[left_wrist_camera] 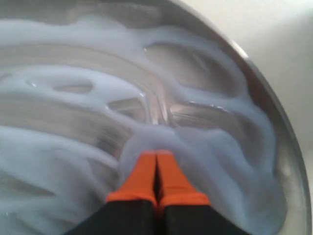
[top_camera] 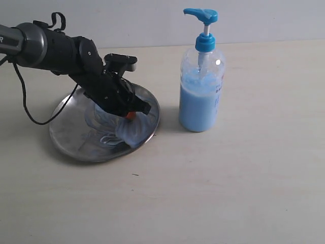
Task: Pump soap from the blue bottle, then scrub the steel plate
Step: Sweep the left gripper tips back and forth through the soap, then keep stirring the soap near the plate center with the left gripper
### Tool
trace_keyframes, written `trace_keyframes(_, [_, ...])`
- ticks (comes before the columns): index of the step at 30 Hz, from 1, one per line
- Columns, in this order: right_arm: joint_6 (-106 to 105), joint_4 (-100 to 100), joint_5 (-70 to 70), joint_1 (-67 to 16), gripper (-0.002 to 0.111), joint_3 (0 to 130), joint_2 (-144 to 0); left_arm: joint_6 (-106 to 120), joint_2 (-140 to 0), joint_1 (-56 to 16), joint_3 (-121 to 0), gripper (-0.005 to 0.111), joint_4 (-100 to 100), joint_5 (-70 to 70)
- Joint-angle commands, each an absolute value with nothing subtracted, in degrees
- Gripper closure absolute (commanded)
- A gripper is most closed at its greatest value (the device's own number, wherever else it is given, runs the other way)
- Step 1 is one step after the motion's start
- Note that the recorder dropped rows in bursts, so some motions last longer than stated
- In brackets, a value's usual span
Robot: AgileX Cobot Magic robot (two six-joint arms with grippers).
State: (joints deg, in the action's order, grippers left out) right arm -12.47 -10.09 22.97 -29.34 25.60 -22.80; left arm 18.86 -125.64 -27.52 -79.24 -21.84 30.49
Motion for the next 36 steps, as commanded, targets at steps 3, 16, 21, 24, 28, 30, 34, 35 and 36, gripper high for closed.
trace_keyframes(3, [-12.9, -10.5, 22.4, -29.3, 0.108, 25.3, -22.7, 20.2, -127.7, -27.4, -78.2, 0.107, -24.0, 41.4])
trace_keyframes(16, [-12.9, -10.3, 22.5, -29.3, 0.108, 25.3, -22.7, 21.0, -127.4, -27.4, -78.2, 0.107, -27.6, 48.6])
trace_keyframes(21, [-12.9, -10.3, 22.5, -29.3, 0.108, 25.3, -22.7, 21.0, -125.9, -27.4, -78.2, 0.107, -27.7, 47.5])
trace_keyframes(24, [-12.9, -10.3, 22.5, -29.3, 0.108, 25.3, -22.7, 21.0, -125.1, -27.4, -78.2, 0.107, -27.7, 46.1])
trace_keyframes(28, [-12.9, -10.3, 22.5, -29.3, 0.108, 25.3, -22.7, 21.0, -124.7, -27.4, -78.2, 0.107, -27.7, 44.2])
trace_keyframes(30, [-12.9, -10.3, 22.5, -29.3, 0.108, 25.3, -22.7, 21.0, -124.7, -27.4, -78.2, 0.107, -27.5, 42.9])
trace_keyframes(34, [-12.9, -10.3, 22.5, -29.3, 0.108, 25.3, -22.7, 20.6, -124.7, -27.4, -78.2, 0.107, -27.5, 39.7])
trace_keyframes(35, [-12.9, -10.3, 22.5, -29.3, 0.108, 25.3, -22.7, 20.5, -124.7, -27.4, -78.2, 0.107, -27.5, 38.9])
trace_keyframes(36, [-12.9, -10.3, 22.5, -29.3, 0.108, 25.3, -22.7, 20.4, -124.7, -27.4, -78.2, 0.107, -27.7, 37.8])
